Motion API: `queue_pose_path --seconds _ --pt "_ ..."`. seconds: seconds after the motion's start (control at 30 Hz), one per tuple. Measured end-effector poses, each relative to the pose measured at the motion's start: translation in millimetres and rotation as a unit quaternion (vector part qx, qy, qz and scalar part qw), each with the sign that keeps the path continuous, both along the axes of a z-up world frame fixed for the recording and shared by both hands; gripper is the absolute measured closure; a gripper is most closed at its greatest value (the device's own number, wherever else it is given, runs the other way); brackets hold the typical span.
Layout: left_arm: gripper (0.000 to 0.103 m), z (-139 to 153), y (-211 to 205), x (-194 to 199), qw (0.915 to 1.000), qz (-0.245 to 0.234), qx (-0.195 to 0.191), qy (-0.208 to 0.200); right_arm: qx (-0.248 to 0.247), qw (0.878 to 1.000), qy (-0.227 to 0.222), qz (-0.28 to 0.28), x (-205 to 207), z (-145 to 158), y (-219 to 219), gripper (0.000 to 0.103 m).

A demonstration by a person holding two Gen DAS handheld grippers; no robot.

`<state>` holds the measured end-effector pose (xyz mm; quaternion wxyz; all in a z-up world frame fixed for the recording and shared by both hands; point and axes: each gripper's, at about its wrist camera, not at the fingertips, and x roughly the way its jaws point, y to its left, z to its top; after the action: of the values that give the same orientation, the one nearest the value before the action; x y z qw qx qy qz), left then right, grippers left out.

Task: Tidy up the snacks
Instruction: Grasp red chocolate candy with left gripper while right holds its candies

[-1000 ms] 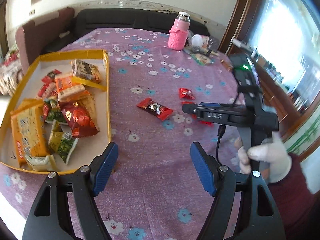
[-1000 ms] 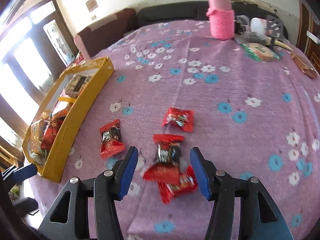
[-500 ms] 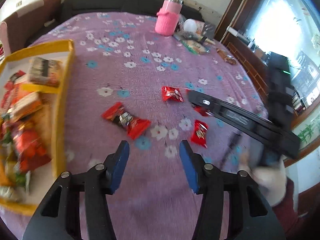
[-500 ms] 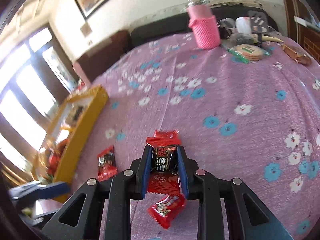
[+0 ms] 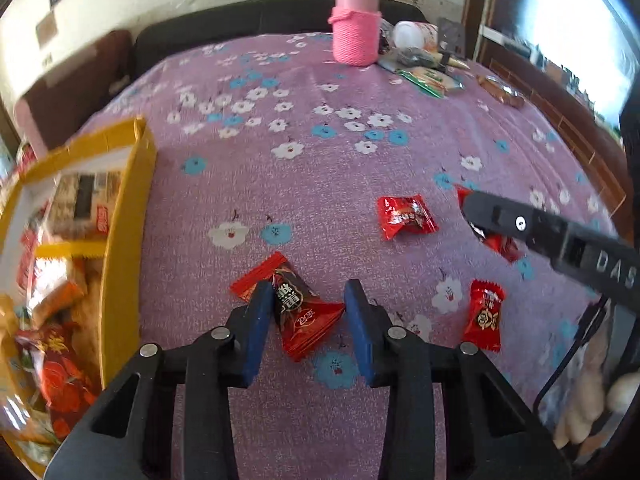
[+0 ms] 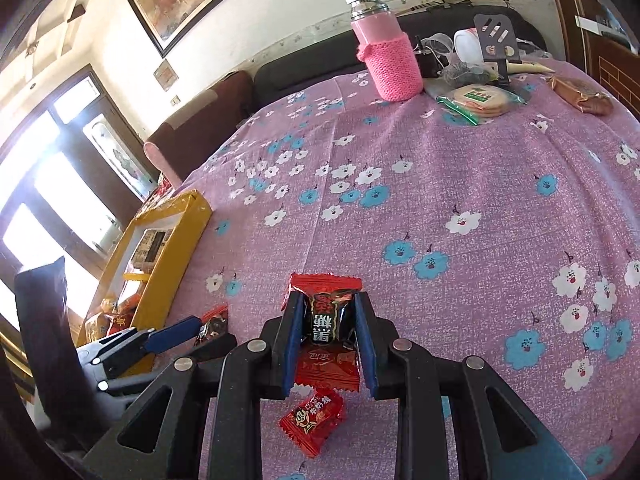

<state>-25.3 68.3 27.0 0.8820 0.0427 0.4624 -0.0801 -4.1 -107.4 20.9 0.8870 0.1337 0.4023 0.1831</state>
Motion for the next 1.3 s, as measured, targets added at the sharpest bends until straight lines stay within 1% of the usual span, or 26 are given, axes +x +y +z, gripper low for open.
queue_pose_path --seconds 0.1,0.13,0.23,0.27,0.37,0.47,0.53,0.6,0.63,0.7,0.77,0.8,0.87,0.9,0.93,0.97,1.0,1.03,1.07,1.1,1.13,1.17,1.23,1.3 --pt "0.070 3 3 -2 0.9999 0.000 -0.010 0.000 -0.001 1.000 -0.001 -0.001 0 0 0 0.076" --pt "0.074 7 6 -4 0.9999 0.003 -0.016 -0.003 -0.002 1.000 -0.001 -0.001 0 0 0 0.076" --pt "0.081 19 13 -10 0.9993 0.008 -0.035 -0.013 -0.004 1.000 -0.005 0.000 -1 1 2 0.076" --pt "0.089 24 15 -13 0.9989 0.006 -0.042 -0.020 -0.004 1.000 -0.006 0.000 -2 1 2 0.076" --pt "0.089 36 22 -23 0.9983 0.009 -0.045 -0.035 -0.012 1.000 -0.013 -0.003 -3 2 3 0.077" --pt "0.089 38 34 -31 0.9974 0.016 -0.060 -0.037 -0.014 1.000 -0.018 -0.009 -5 2 3 0.077" --pt "0.089 32 40 -32 0.9970 0.021 -0.071 -0.024 -0.018 1.000 -0.021 -0.013 -7 2 4 0.077" --pt "0.088 24 46 -31 0.9958 0.023 -0.089 -0.002 -0.018 0.999 -0.021 -0.017 -8 2 5 0.077" --pt "0.085 18 47 -30 0.9954 0.025 -0.092 0.011 -0.018 0.999 -0.020 -0.016 -8 2 5 0.077" --pt "0.077 12 42 -30 0.9961 0.023 -0.083 0.019 -0.018 1.000 -0.020 -0.015 -9 2 6 0.077" --pt "0.062 8 36 -24 0.9975 0.017 -0.065 0.018 -0.018 1.000 -0.020 -0.011 -9 2 8 0.077" --pt "0.060 6 34 -21 0.9981 0.015 -0.057 0.015 -0.017 1.000 -0.019 -0.010 -8 2 8 0.076" --pt "0.052 3 29 -9 0.9988 0.012 -0.045 0.015 -0.013 1.000 -0.018 -0.008 -8 2 7 0.076" --pt "0.049 -1 27 -2 0.9987 0.013 -0.044 0.023 -0.012 1.000 -0.017 -0.007 -8 2 6 0.076" --pt "0.043 -5 25 6 0.9982 0.018 -0.045 0.034 -0.008 1.000 -0.016 -0.007 -7 2 5 0.076" --pt "0.036 -7 24 9 0.9982 0.022 -0.044 0.036 -0.005 1.000 -0.015 -0.008 -6 2 4 0.075" --pt "0.033 -7 21 13 0.9985 0.025 -0.039 0.029 -0.003 1.000 -0.014 -0.008 -6 2 4 0.075" --pt "0.033 -9 19 17 0.9986 0.028 -0.034 0.030 0.001 1.000 -0.013 -0.008 -5 2 2 0.075" --pt "0.034 -10 18 19 0.9989 0.029 -0.028 0.024 0.002 1.000 -0.013 -0.009 -5 2 1 0.075" --pt "0.040 -10 18 19 0.9991 0.031 -0.023 0.019 0.004 1.000 -0.012 -0.009 -5 2 0 0.075" --pt "0.065 -9 18 19 0.9993 0.031 -0.018 0.012 0.005 1.000 -0.012 -0.009 -5 2 0 0.075" --pt "0.079 -8 20 18 0.9994 0.029 -0.017 0.007 0.005 1.000 -0.012 -0.008 -5 2 0 0.075" --pt "0.080 -8 27 17 0.9989 0.031 -0.034 0.009 0.005 1.000 -0.012 -0.007 -5 2 1 0.076" --pt "0.080 -7 33 14 0.9988 0.034 -0.034 0.008 0.003 1.000 -0.013 -0.004 -5 3 2 0.078"
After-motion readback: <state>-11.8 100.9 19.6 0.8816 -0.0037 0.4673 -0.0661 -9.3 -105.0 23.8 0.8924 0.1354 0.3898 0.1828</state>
